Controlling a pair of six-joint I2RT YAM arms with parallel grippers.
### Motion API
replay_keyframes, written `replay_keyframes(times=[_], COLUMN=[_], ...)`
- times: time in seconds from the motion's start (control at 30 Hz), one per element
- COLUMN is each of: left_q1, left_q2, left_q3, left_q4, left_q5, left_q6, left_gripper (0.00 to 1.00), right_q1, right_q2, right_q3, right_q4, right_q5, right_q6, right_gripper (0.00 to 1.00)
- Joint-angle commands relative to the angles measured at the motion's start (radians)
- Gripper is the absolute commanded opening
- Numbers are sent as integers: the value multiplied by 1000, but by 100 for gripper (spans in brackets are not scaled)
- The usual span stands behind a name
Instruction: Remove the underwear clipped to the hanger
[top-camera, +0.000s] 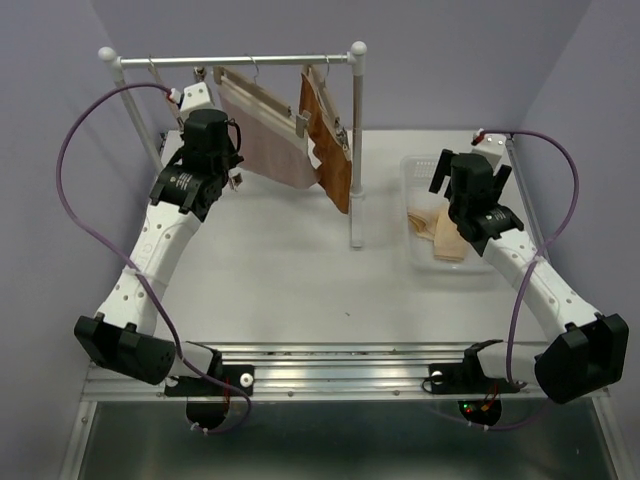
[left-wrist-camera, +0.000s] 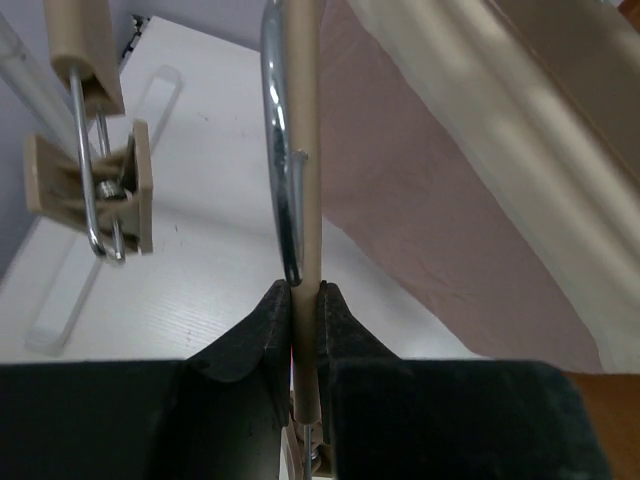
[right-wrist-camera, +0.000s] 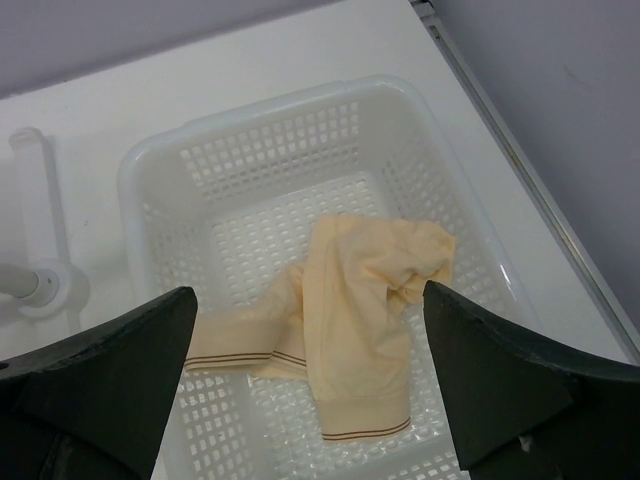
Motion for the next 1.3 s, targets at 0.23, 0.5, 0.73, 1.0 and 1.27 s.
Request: replay_keyframes(times=[0.23, 0.5, 0.73, 1.0, 1.27], left_q1=[63, 92, 130, 187, 218], left_q2=[180, 275, 327, 382, 424], left_q3=[338, 495, 576, 634, 647], left_q4=[71, 44, 30, 28, 41], left_q5=[0, 1, -22, 50, 101], left_q6=[222, 266, 315, 332, 368], left_gripper=[0, 0, 0, 0, 0], right_q1=[-7, -7, -7, -7, -7], right_q2=[-15, -20, -12, -2, 9], right_q3=[-6, -9, -10, -10, -12], right_q4=[79, 81, 82, 82, 84], right_q5=[-32, -43, -52, -55, -49], right_q6=[-31, -26, -18, -18, -20], right_gripper=[100, 100, 100, 100, 100])
